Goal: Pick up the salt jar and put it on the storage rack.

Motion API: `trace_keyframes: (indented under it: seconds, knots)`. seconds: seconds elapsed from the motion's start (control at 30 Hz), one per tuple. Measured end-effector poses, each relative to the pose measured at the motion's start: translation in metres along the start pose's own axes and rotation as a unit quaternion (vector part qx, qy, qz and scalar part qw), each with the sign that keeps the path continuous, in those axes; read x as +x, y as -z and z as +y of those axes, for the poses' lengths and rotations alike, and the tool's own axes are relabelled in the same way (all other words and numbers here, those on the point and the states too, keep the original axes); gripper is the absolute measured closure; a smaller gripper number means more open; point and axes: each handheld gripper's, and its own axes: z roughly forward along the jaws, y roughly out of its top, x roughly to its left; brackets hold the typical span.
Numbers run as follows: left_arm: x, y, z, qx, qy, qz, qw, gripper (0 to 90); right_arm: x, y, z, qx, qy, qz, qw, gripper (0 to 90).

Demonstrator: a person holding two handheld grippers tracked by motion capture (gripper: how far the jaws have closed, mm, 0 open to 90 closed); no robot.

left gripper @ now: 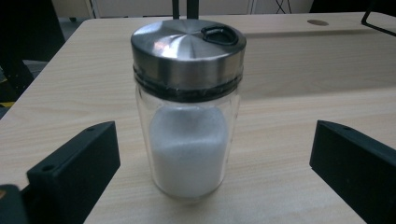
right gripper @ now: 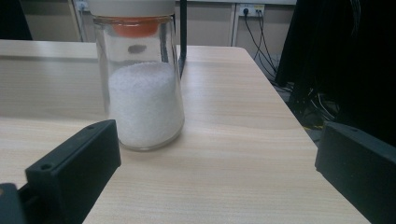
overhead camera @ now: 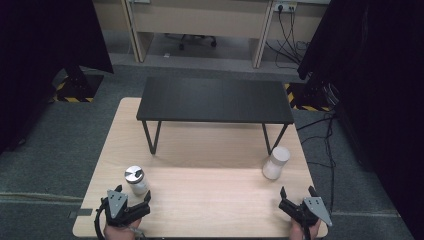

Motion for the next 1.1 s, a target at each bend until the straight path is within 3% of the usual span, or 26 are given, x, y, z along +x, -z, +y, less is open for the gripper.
trace_keyframes:
  seconds: [0.23, 0.4, 1.1]
  knots:
    - [-0.008, -0.009, 0.002, -0.003, 0.008, 0.009, 0.9999, 2.0, 0.0, 0.0, 0.0, 0.0, 0.002, 0.002, 1.0, 0.3]
    - [-0.014, -0.016, 0.003, -0.004, 0.01, 0.027, 0.9996, 5.0, -0.001, 0.0, 0.0, -0.001, 0.003, 0.003, 1.0, 0.3]
    - [-0.011, -0.037, 0.011, 0.021, 0.018, 0.05, 0.9984, 25.6, 0.001, 0.0, 0.0, 0.002, 0.01, 0.0, 1.0, 0.3]
